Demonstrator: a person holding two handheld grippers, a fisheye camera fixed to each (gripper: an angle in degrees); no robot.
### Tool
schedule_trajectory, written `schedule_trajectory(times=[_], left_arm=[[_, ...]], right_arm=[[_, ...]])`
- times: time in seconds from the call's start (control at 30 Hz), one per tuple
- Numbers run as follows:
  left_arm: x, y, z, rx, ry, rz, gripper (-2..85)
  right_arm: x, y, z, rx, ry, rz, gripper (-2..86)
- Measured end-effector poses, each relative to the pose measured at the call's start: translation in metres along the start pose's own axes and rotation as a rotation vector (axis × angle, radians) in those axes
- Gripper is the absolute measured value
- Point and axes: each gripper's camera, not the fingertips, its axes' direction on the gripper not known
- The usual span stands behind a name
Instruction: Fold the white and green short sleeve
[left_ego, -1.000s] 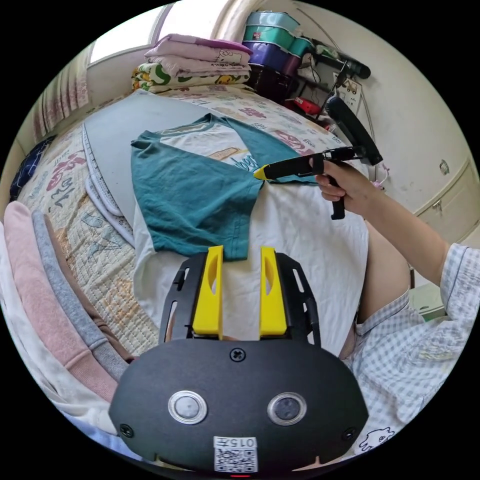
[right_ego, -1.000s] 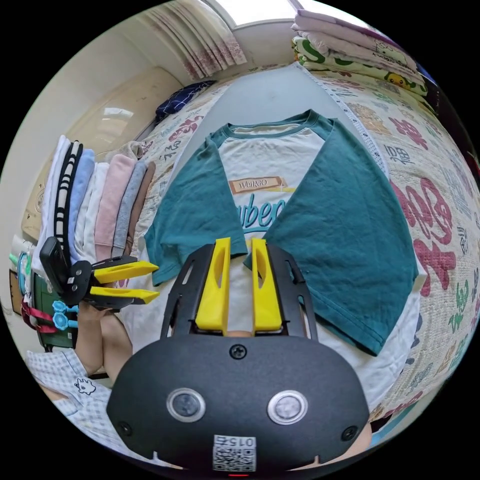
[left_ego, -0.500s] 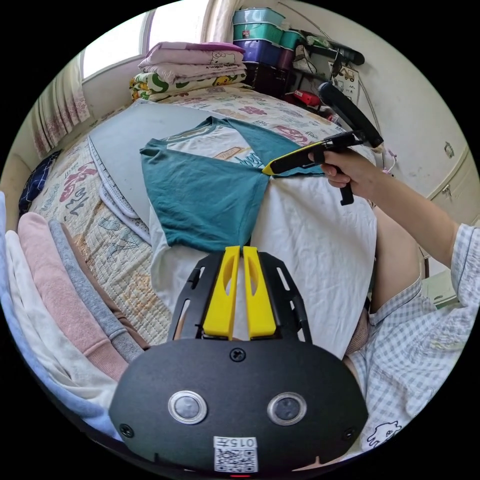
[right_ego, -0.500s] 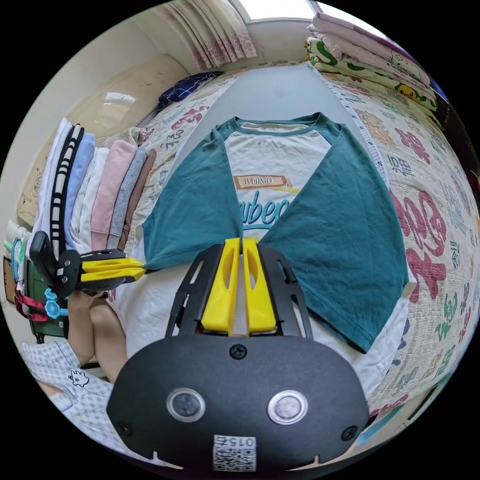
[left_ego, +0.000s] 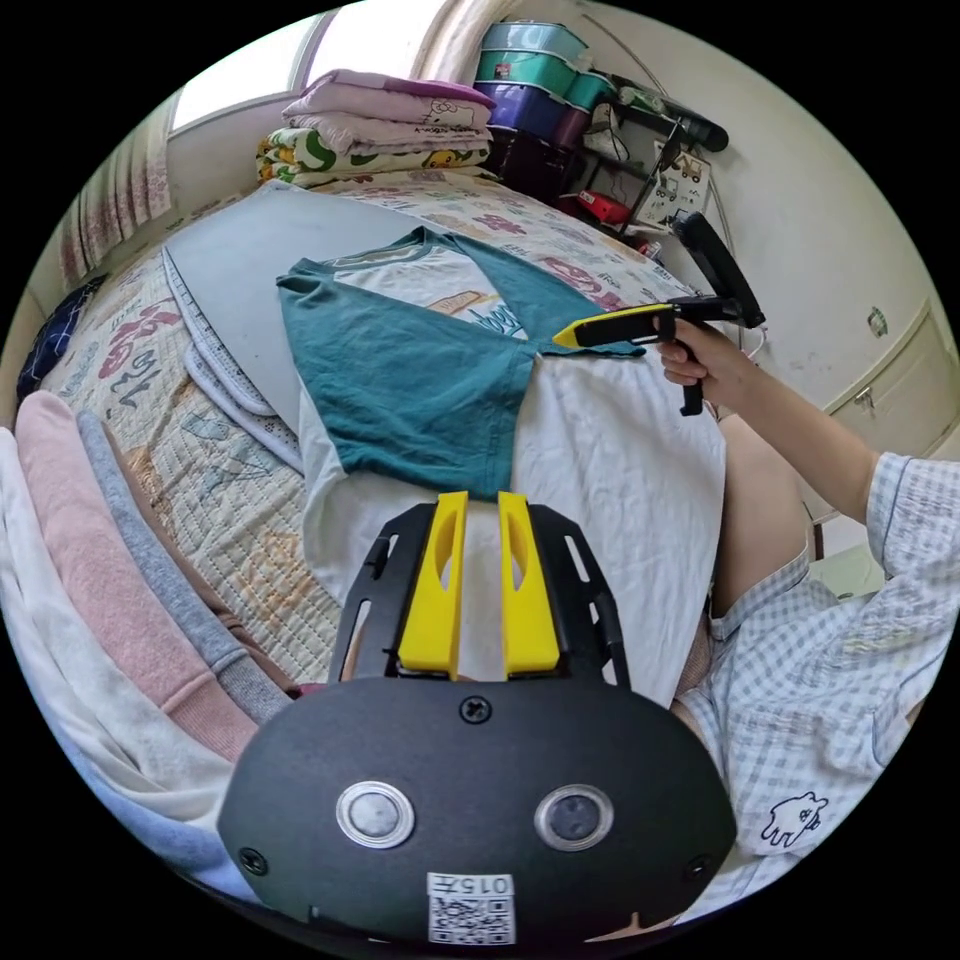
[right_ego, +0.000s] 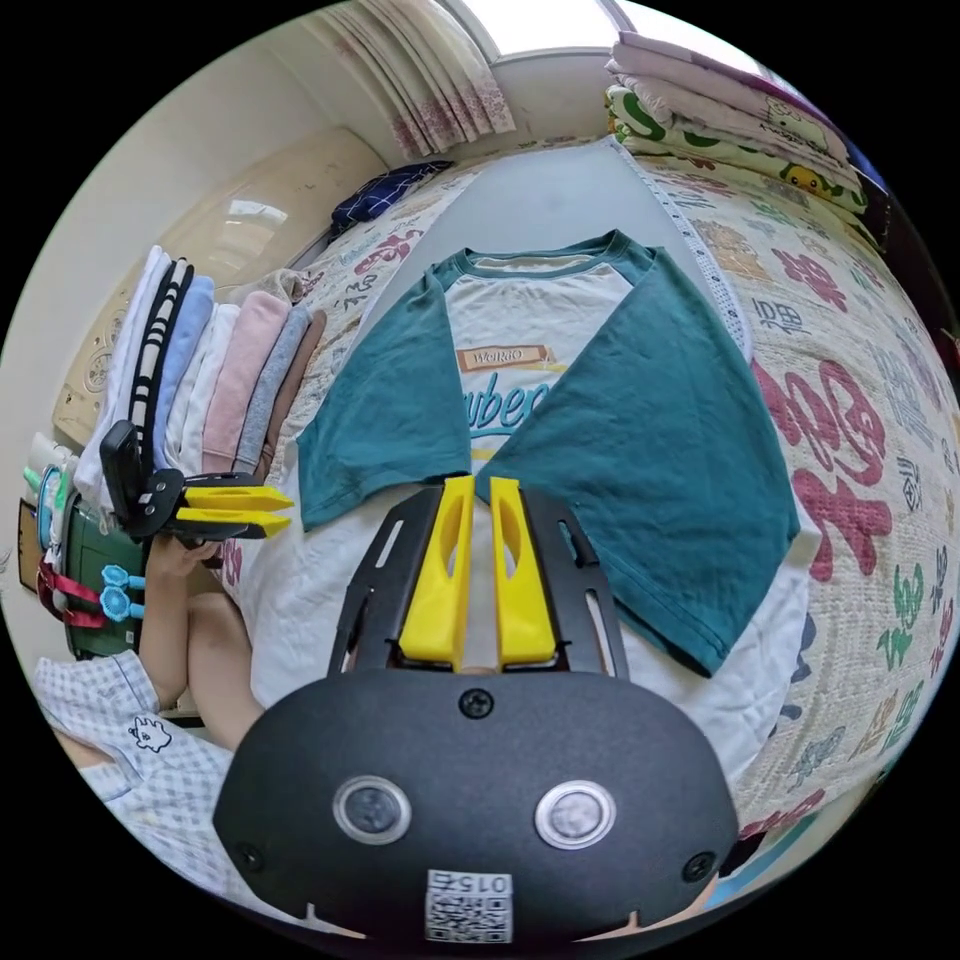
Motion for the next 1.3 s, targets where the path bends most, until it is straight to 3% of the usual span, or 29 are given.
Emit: schedule_trajectory(times=[0.33,0.57,0.73,0.93,1.03,1.1,1.23,1.3], left_arm=[[0.012,0.04,-0.014,-0.007,0.071,0.003,-0.7],[0.062,0.055,-0.035,0.302,-0.062,-0.15,-0.9],[0.068,0.07,-0.028,0.334,-0.01,-0.152,-0.9],[0.041,0.108,-0.036,0.335,0.047,-0.136,-0.8],[0.025,0.131,-0.045,0.348,0.061,-0.176,-0.8],[0.025,0.154,-0.063,0.388,0.012,-0.226,-0.8],[0.036,0.194,-0.101,0.547,0.08,-0.176,-0.8],[0.044,0.226,-0.138,0.649,-0.009,-0.266,-0.8]], right_arm=[[0.005,0.111,0.055,0.01,0.276,0.045,2.5],[-0.028,0.144,0.137,-0.08,0.447,0.169,3.2],[-0.049,0.17,0.198,-0.146,0.382,0.115,4.2],[-0.034,0.232,0.232,-0.076,0.326,0.07,1.3],[-0.025,0.271,0.22,0.032,0.325,0.156,-0.6],[-0.036,0.311,0.181,0.233,0.222,0.162,-0.7],[-0.059,0.385,0.102,0.603,0.008,0.098,-0.5],[-0.069,0.445,0.052,0.848,-0.059,0.098,-0.5]])
